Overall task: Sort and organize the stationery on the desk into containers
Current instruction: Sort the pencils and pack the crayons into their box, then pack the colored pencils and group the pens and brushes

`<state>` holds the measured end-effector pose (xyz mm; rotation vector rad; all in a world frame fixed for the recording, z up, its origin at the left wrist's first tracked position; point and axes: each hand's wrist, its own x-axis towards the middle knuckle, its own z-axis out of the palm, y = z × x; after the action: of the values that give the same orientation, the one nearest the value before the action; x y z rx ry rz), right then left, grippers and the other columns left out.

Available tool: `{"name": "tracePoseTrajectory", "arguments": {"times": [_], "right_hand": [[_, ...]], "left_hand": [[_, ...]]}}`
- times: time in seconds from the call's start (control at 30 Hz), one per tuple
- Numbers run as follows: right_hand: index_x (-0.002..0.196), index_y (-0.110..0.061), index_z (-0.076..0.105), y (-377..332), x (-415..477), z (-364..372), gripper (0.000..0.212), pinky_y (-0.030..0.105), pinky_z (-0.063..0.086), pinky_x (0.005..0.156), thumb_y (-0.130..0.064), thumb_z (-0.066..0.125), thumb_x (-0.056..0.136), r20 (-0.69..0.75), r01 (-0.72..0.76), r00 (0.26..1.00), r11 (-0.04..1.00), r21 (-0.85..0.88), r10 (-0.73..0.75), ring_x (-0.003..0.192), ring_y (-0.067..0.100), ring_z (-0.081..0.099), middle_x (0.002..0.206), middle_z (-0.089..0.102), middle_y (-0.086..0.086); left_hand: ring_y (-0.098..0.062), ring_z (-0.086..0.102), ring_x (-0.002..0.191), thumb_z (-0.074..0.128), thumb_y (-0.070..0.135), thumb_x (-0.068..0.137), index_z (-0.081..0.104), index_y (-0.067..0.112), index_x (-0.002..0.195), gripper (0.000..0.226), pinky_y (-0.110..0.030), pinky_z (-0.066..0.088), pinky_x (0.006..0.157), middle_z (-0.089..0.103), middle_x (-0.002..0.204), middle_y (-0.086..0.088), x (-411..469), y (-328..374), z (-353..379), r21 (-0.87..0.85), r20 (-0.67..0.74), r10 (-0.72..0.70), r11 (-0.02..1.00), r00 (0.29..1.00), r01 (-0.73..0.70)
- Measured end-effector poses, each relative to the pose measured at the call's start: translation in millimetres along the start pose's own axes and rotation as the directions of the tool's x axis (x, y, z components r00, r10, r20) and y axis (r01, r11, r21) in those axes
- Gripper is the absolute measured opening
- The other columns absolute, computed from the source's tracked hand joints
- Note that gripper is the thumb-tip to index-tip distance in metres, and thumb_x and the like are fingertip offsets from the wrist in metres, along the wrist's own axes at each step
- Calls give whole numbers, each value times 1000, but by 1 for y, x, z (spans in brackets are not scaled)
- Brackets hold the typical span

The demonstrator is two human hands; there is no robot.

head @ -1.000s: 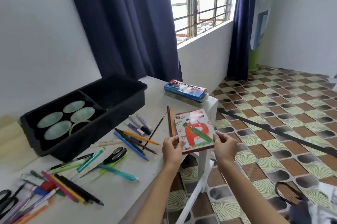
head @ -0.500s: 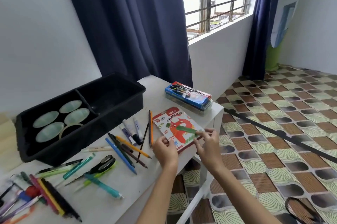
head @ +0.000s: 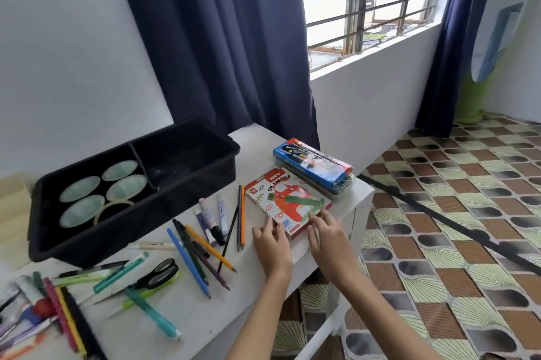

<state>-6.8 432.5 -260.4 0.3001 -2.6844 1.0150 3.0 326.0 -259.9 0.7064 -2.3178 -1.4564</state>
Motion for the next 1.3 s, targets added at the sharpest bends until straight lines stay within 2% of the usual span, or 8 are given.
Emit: {"name": "tracePoseTrajectory", "arguments": {"times": [0.2,0.33,0.4,0.6,0.73,0.93,1.17,1.3], "right_hand": [[135,-7,48,-1,5,0,41,32,32,107,-20,48,96,-14,-24,1000,997,-75,23,126,24,41,142,45,11],[125,-6,56,-17,2,5,36,37,39,98,-18,54,92,-58,-39,998,997,-69,35,116,26,47,128,54,12],[117,-5,61,-32,0,11,28,37,46,90,-11,58,89,-53,5,999,999,51,-2,105,24,52,113,58,11],[102,-16,67,-100,-11,36,18,12,49,64,-7,59,89,115,52,987,912,407,-108,74,-1,59,92,66,-2],[100,-16,69,-144,-31,56,15,18,51,62,-8,61,89,252,-25,957,827,561,-141,71,4,63,83,69,-5],[99,-19,66,-202,-75,91,20,38,57,67,-4,57,89,457,-74,857,820,568,-239,73,13,65,81,69,-1],[100,-21,68,-250,-122,124,21,11,44,62,-6,58,89,437,62,848,876,478,-299,74,1,58,83,64,-9],[102,-21,67,-283,-136,139,19,7,41,62,-9,58,90,437,91,844,886,455,-311,76,0,57,88,64,-10]], "left_hand": [[-15,40,118,42,24,99,38,10,142,46,-18,43,87,39,127,-8,3,2,4,116,27,61,991,998,-64],[-7,51,106,44,20,99,46,12,136,38,-8,46,72,47,125,-5,1,8,-13,-107,81,-10,994,997,19],[-8,56,106,45,16,98,53,15,128,31,-15,51,80,56,122,-3,-4,13,-30,-248,37,-30,968,999,38],[-10,63,94,48,13,96,61,23,105,20,-22,53,82,66,99,2,-15,11,-106,-389,-151,-66,921,986,2],[-11,64,85,48,5,94,65,18,97,22,-18,52,72,68,90,-1,-28,-6,-162,-427,-297,-103,903,949,-35],[-9,65,77,47,4,93,67,15,92,23,-14,50,64,69,86,-2,-57,-44,-234,-423,-433,-186,906,882,-16],[-17,65,72,46,0,92,67,11,86,24,-16,50,59,68,80,-7,-81,-93,-299,-445,-495,-286,894,820,43],[-17,65,71,45,0,92,68,12,85,27,-17,49,57,68,80,-7,-80,-111,-333,-447,-484,-318,891,816,82]]}}
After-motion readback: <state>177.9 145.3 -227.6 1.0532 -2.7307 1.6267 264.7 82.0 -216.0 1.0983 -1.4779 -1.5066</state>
